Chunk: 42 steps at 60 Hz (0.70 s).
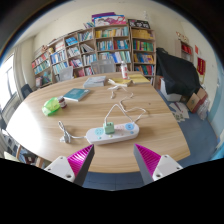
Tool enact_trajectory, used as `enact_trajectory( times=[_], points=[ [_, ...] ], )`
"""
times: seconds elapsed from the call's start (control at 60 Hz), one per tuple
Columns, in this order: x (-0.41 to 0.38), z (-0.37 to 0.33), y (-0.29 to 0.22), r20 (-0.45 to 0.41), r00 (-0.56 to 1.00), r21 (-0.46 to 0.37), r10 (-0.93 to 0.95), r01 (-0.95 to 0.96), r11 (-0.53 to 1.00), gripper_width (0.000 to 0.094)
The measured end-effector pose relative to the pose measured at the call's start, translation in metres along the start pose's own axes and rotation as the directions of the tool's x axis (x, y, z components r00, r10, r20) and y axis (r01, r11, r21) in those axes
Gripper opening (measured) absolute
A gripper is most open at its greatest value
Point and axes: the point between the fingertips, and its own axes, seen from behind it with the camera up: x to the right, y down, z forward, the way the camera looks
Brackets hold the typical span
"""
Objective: Unplug charger
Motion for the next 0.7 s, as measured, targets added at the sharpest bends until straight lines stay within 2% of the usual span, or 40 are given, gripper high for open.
enact_trajectory(
  times=[0.15, 0.3, 0.417, 0.517, 0.567, 0.7],
  points=[
    [-0.033, 0.055, -0.012, 0.064, 0.996, 0.033, -0.059, 0.057, 0.998, 0.0822],
    [-0.028, 0.103, -0.017, 0.107, 0.989, 0.045, -0.099, 0.095, 0.995, 0.0817],
    [-0.036, 0.16, -0.019, 0.108, 0.984, 0.073, -0.144, 0.137, 0.988, 0.0797],
    [-0.026, 0.183, -0.022, 0.112, 0.981, 0.089, -0.156, 0.147, 0.985, 0.0637],
    [-0.032, 0.19, -0.025, 0.142, 0.98, 0.106, -0.14, 0.126, 0.986, 0.033],
    [-0.031, 0.19, -0.024, 0.124, 0.981, 0.092, -0.147, 0.136, 0.986, 0.0244]
  ],
)
